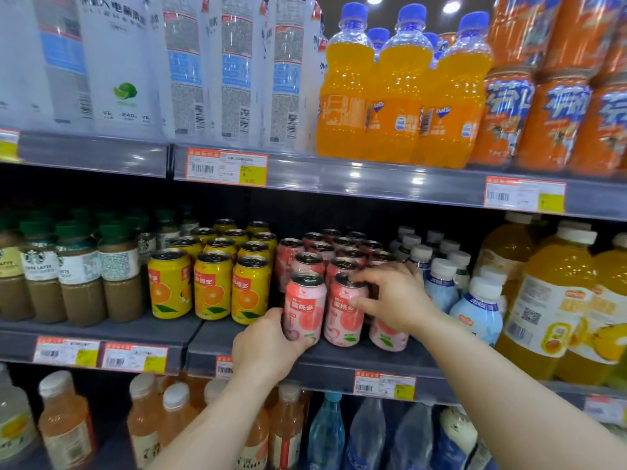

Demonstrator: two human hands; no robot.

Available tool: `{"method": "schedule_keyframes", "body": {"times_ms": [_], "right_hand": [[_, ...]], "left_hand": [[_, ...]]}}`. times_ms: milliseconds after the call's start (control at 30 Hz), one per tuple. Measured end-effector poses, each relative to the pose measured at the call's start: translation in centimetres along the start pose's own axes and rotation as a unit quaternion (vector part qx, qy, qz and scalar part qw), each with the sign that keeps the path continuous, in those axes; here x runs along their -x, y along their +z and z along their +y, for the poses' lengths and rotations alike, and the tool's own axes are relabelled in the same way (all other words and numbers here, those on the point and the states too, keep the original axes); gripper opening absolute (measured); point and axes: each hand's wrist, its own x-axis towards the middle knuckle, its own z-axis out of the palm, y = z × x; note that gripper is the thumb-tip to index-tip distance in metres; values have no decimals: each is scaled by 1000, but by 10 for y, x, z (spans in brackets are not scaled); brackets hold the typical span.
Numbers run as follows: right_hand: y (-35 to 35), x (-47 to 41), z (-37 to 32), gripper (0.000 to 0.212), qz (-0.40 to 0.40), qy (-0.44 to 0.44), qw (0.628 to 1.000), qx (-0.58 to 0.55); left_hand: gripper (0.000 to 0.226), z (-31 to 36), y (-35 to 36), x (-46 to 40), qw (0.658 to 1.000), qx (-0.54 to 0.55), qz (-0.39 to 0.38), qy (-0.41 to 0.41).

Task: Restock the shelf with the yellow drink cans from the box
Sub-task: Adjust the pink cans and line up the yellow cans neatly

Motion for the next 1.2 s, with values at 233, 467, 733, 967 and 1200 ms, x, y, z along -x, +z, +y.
{"method": "schedule_keyframes", "body": {"times_ms": [233,467,733,967,1200], "right_hand": [[2,-1,11,44,-3,-16,1000,-23],[-20,4,31,50,50,59,986,147],[-14,10,43,44,15,53,988,141],[-8,11,56,34,15,-13,1000,-17],[-9,14,60,36,-34,-4,994,-107]], "left_hand": [[56,4,10,-2,998,-25,51,-7],[56,5,13,-3,998,-29,62,-9],[65,24,17,36,971,155,129,127],[84,29,36,44,976,177,-28,124],[78,25,40,44,977,162,-19,139]]}}
